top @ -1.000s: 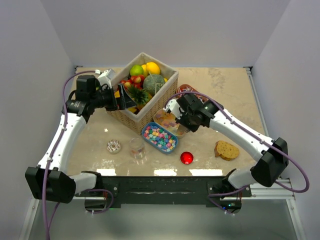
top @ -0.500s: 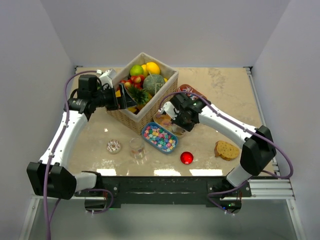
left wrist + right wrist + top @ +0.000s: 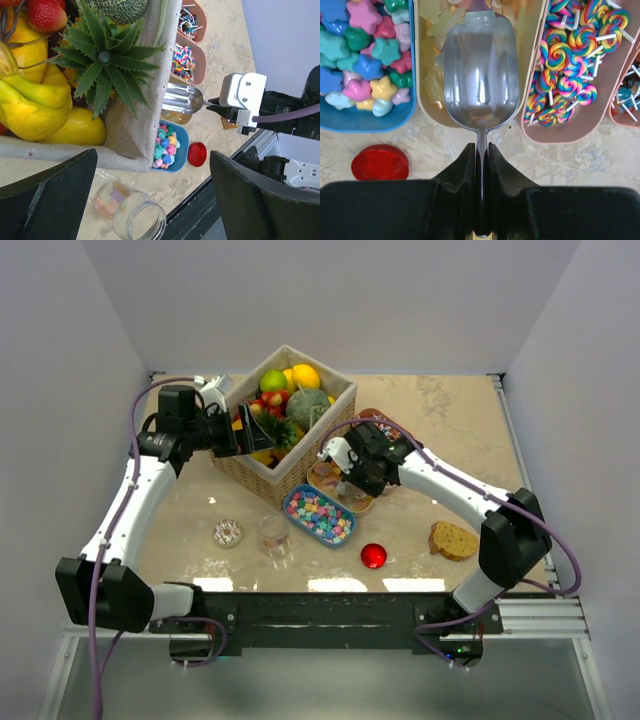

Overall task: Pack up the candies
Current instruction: Scoop the fake candies from the storage box.

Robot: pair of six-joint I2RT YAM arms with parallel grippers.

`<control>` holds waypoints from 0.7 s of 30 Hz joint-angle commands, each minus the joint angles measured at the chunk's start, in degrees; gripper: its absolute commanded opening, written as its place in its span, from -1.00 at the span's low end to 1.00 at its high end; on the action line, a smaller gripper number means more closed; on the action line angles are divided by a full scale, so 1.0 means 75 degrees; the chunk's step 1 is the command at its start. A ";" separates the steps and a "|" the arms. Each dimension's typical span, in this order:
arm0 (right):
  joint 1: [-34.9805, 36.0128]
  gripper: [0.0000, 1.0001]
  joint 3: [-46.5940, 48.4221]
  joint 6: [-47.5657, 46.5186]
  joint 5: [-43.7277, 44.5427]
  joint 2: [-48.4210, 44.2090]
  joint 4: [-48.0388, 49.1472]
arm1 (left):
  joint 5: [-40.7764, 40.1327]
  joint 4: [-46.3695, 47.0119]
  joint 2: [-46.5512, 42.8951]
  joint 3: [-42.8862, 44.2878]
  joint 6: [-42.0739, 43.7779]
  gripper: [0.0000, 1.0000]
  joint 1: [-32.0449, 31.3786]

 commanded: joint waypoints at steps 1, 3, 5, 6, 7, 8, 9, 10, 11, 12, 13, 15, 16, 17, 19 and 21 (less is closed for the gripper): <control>0.0000 -1.00 -0.0389 -0.0033 -0.0453 0.0251 0.0912 | -0.0061 0.0095 0.0097 0.0431 0.0090 0.99 0.0014; 0.0000 -1.00 -0.0459 0.0026 -0.0652 0.0379 0.1111 | -0.0073 0.0071 0.0132 0.0467 0.0090 0.99 0.0014; 0.0000 -1.00 -0.0529 0.0142 -0.0734 0.0427 0.1415 | -0.0108 0.0048 0.0156 0.0514 0.0079 0.99 0.0014; 0.0000 -1.00 -0.0564 0.0189 -0.0769 0.0439 0.1521 | -0.0120 0.0036 0.0179 0.0537 0.0056 0.99 0.0014; 0.0011 -1.00 -0.0658 0.0248 -0.0781 0.0485 0.1638 | -0.0120 0.0024 0.0180 0.0584 0.0055 0.99 0.0014; 0.0000 -1.00 -0.0717 0.0283 -0.0886 0.0486 0.1848 | -0.0143 0.0001 0.0180 0.0607 0.0044 0.99 0.0014; 0.0011 -1.00 -0.0787 0.0319 -0.0910 0.0486 0.1978 | -0.0143 -0.0011 0.0191 0.0631 0.0032 0.99 0.0014; 0.0000 -1.00 -0.0927 0.0342 -0.0945 0.0474 0.2095 | -0.0167 -0.0011 0.0215 0.0677 0.0020 0.99 0.0014; 0.0000 -1.00 -0.0998 0.0377 -0.0980 0.0462 0.2328 | -0.0178 -0.0022 0.0215 0.0689 0.0009 0.99 0.0014; 0.0000 -1.00 -0.1126 0.0401 -0.0992 0.0474 0.2435 | -0.0179 -0.0034 0.0250 0.0713 -0.0003 0.99 0.0014; 0.0000 -1.00 -0.1185 0.0413 -0.0969 0.0462 0.2529 | -0.0190 -0.0023 0.0262 0.0748 -0.0015 0.99 0.0014; 0.0000 -1.00 -0.1326 0.0448 -0.0934 0.0462 0.2752 | -0.0190 -0.0023 0.0285 0.0771 -0.0062 0.99 0.0014; 0.0011 -1.00 -0.1384 0.0471 -0.0899 0.0474 0.2845 | -0.0190 -0.0011 0.0285 0.0795 -0.0073 0.99 0.0014; 0.0000 -1.00 -0.1443 0.0506 -0.0887 0.0439 0.3009 | -0.0179 -0.0011 0.0297 0.0807 -0.0074 0.99 0.0014; 0.0011 -1.00 -0.1560 0.0541 -0.0782 0.0462 0.3162 | -0.0202 0.0012 0.0320 0.0830 -0.0109 0.99 0.0014; 0.0011 -1.00 -0.1619 0.0600 -0.0699 0.0521 0.3338 | -0.0190 0.0013 0.0320 0.0830 -0.0144 0.99 0.0014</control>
